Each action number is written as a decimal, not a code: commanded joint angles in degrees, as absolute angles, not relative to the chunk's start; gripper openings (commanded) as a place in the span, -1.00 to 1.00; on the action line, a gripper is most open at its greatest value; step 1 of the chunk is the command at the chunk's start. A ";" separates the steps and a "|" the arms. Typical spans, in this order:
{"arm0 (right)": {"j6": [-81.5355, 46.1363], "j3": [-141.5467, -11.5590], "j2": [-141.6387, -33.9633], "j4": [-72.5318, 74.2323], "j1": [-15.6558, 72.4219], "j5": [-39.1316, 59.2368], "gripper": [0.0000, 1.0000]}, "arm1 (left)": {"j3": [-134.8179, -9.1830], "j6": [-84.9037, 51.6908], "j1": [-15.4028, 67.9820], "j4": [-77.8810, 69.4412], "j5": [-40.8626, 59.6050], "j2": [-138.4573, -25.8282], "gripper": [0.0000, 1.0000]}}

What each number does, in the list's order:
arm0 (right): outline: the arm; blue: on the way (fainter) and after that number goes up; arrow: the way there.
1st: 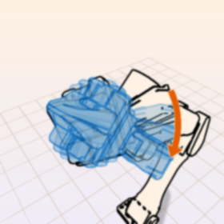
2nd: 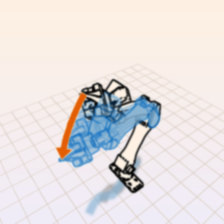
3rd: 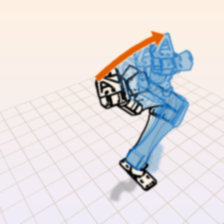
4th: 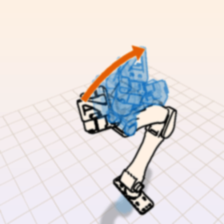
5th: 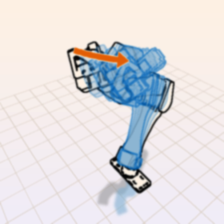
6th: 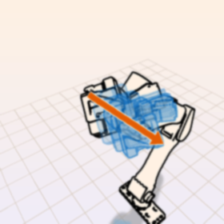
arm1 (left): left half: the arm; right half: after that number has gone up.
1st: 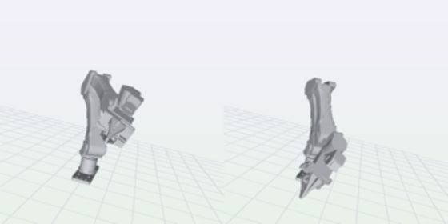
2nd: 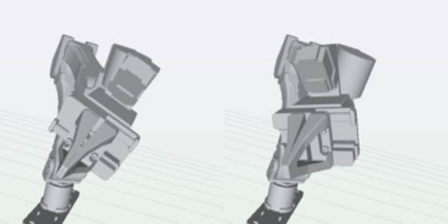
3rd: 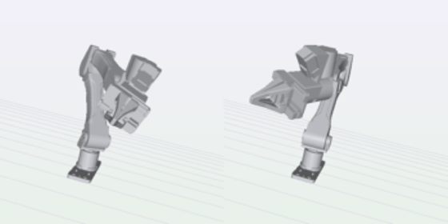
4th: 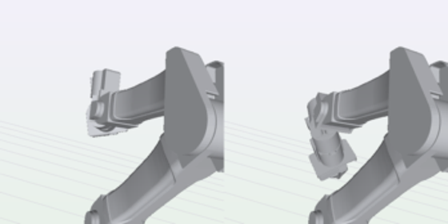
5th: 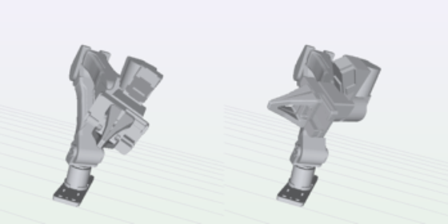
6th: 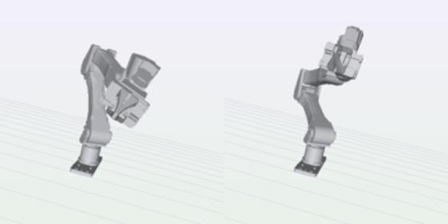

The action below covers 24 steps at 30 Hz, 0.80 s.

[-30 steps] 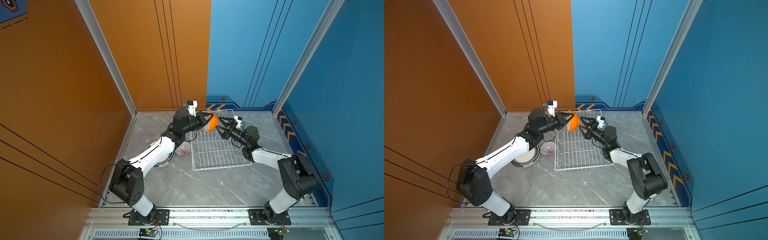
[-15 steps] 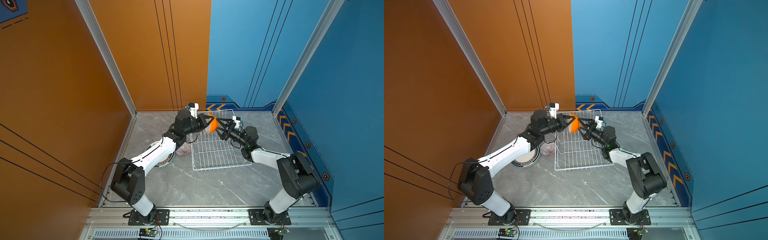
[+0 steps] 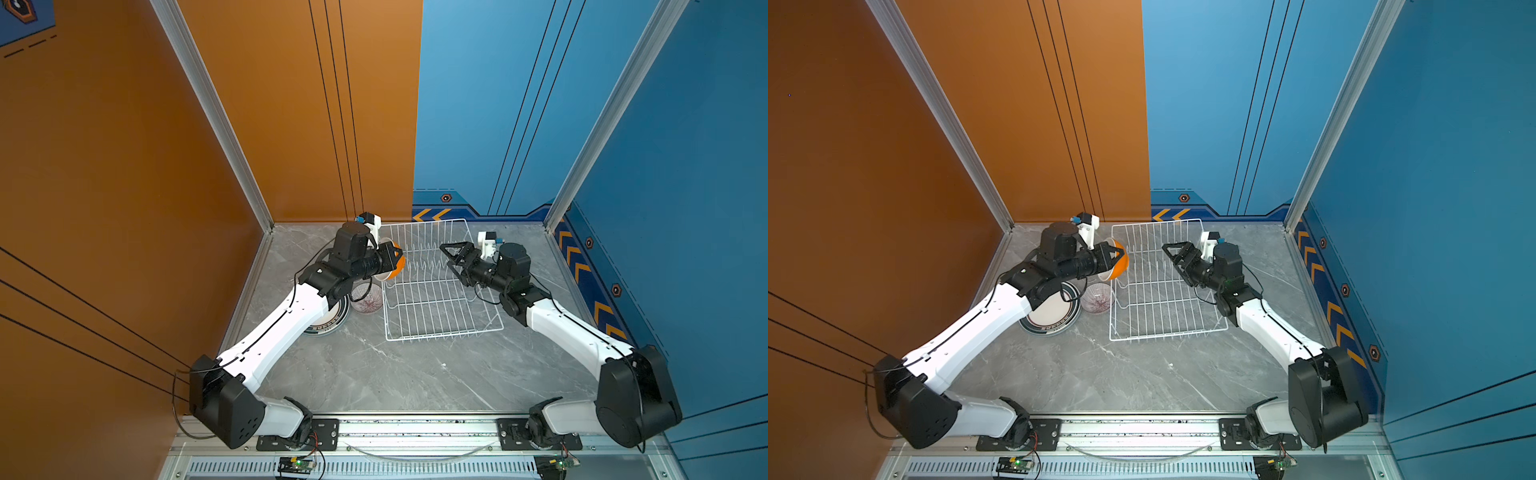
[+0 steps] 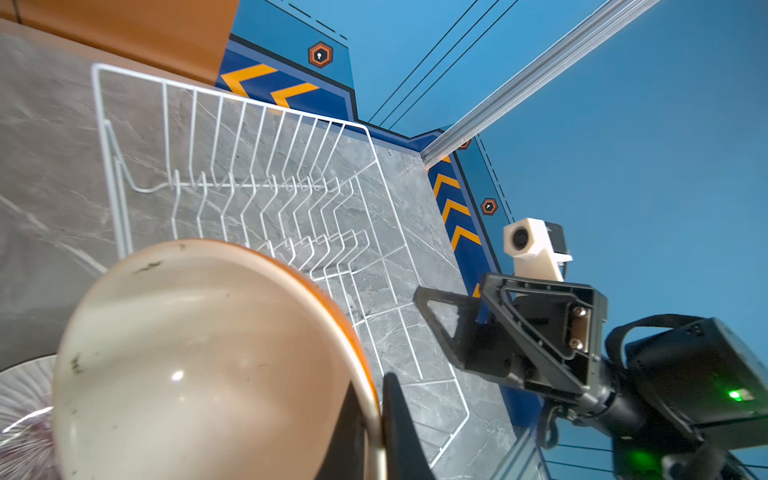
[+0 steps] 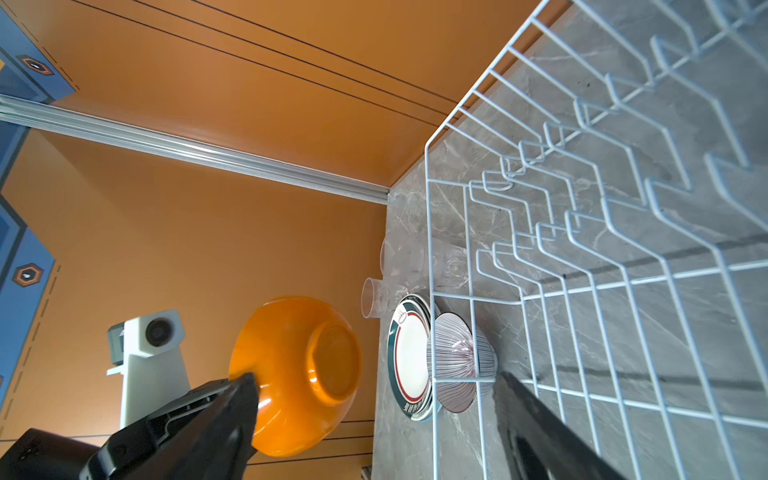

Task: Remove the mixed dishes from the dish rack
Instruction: 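Open the right gripper and carry the bowl down with the left gripper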

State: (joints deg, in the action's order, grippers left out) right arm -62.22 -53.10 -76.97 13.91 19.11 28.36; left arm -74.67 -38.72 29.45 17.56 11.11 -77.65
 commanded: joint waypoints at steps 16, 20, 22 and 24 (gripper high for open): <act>-44.70 -52.24 -61.79 -18.11 16.89 11.82 0.83 | -64.47 -32.39 19.63 31.65 -0.20 -68.93 -1.00; -45.21 -50.23 -58.63 -20.21 15.53 10.36 0.83 | -65.52 -31.75 19.80 31.64 1.02 -73.46 -1.00; -45.52 -49.25 -57.14 -21.07 14.54 10.15 0.83 | -66.46 -31.55 20.16 31.66 2.21 -75.65 -1.00; -45.76 -48.33 -56.04 -22.05 13.70 10.11 0.83 | -67.39 -31.30 20.80 31.65 2.31 -77.55 -1.00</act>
State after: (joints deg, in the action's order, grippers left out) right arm -46.28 -49.71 -57.76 -18.55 14.66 12.05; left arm -65.06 -32.99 20.01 31.42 1.54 -76.29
